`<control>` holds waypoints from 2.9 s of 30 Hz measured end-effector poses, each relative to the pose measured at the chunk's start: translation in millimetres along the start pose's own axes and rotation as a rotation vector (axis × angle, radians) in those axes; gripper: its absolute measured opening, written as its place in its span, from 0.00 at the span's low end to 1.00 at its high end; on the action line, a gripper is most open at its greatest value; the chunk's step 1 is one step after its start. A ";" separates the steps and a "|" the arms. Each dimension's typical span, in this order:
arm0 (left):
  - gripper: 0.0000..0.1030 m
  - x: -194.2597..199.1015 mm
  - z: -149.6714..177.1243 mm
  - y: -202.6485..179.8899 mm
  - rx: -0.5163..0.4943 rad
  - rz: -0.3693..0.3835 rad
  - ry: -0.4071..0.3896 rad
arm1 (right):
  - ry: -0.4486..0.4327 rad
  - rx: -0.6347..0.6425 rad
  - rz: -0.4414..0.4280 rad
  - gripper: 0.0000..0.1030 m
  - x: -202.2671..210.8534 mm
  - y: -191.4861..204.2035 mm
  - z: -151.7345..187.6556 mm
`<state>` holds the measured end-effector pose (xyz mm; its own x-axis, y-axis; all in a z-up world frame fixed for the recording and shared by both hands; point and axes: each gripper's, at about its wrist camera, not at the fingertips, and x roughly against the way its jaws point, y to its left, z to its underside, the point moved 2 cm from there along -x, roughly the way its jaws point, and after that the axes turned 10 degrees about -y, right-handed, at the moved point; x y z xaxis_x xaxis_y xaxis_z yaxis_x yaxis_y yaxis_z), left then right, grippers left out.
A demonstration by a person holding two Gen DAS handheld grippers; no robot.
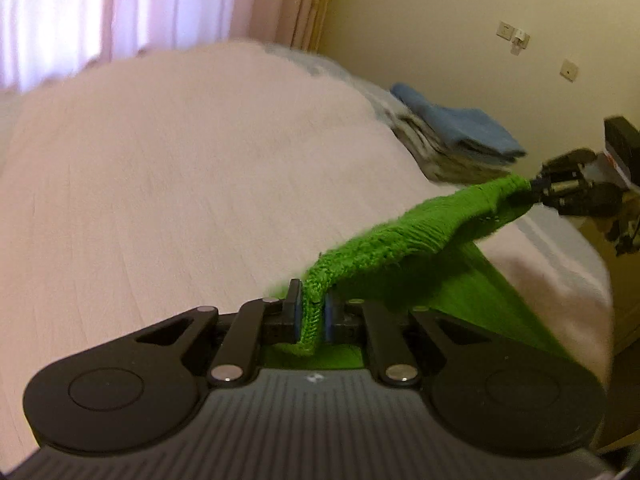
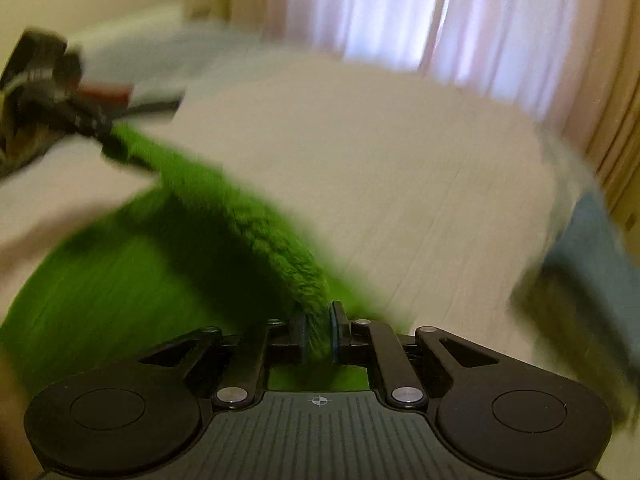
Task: Fold clothes
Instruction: 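Lift the hem with both tools and fold it toward the collar, then lay the folded hem down on the vest with both tools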
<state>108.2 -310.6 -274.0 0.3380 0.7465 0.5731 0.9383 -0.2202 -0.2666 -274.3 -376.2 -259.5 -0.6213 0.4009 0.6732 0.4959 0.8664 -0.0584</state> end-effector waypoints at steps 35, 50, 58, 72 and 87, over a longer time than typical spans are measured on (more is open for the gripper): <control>0.06 4.6 163.0 -6.0 1.193 -0.227 -0.212 | -0.234 -1.568 0.062 0.05 -18.2 -50.3 127.2; 0.06 92.1 200.5 -85.8 0.949 -0.323 -0.169 | -0.130 -1.449 0.005 0.05 41.0 -18.0 158.4; 0.06 103.2 210.8 -96.4 0.913 -0.350 -0.175 | -0.129 -1.444 0.001 0.05 59.5 -3.1 168.3; 0.06 94.6 222.4 -98.1 0.849 -0.362 -0.102 | -0.051 -1.383 0.090 0.05 62.5 7.0 181.9; 0.30 100.4 174.6 -61.9 0.708 -0.327 -0.009 | -0.125 -1.224 0.161 0.56 63.8 -58.1 124.4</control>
<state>71.4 -112.5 -335.3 0.0484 0.7104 0.7021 0.7192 0.4630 -0.5181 -418.2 -363.9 -304.8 -0.5210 0.5607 0.6436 0.7701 -0.0164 0.6377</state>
